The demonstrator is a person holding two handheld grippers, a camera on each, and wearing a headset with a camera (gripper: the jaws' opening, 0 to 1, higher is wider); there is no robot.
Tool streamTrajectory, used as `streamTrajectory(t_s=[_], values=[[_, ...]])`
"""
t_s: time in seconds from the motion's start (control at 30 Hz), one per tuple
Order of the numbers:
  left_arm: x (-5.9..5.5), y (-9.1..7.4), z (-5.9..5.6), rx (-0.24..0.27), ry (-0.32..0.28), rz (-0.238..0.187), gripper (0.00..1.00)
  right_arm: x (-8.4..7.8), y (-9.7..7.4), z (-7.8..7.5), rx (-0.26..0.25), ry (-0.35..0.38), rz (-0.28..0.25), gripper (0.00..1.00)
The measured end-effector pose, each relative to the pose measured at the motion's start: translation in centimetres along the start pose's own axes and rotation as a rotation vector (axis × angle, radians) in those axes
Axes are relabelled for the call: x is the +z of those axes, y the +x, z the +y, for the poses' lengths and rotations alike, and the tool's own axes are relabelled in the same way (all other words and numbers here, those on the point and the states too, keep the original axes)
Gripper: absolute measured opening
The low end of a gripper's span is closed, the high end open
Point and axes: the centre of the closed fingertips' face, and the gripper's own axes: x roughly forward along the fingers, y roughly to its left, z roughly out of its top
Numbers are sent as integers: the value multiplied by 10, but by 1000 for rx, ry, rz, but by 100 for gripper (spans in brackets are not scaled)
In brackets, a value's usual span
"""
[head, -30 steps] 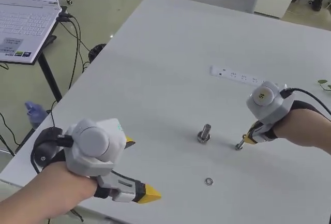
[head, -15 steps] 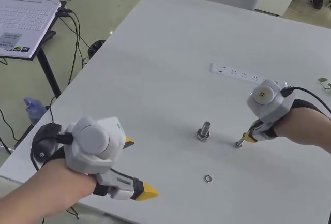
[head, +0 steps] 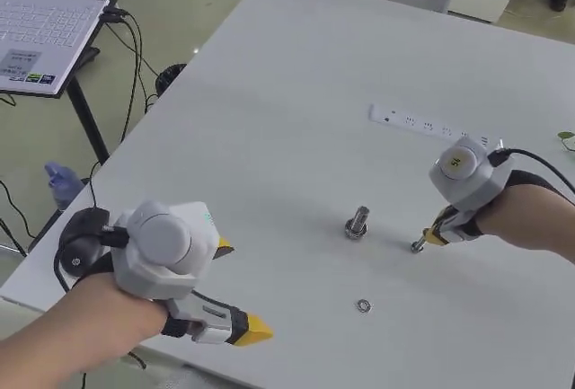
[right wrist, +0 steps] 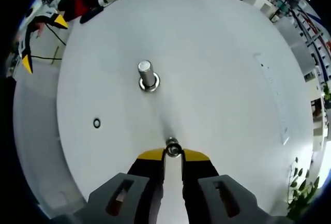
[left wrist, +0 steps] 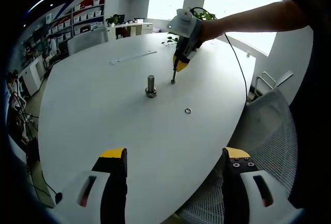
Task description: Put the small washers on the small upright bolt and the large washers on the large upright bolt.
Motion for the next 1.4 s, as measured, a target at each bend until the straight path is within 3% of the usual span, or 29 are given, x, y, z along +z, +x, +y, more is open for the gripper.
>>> streamTrajectory(t_s=[1.0, 1.4], values=[[-15, 1, 4, 0, -30, 35, 72, -9, 36, 2, 27, -36, 17, 13], [-19, 5, 7, -5, -37, 48, 71, -9, 40, 2, 41, -24, 12, 13]])
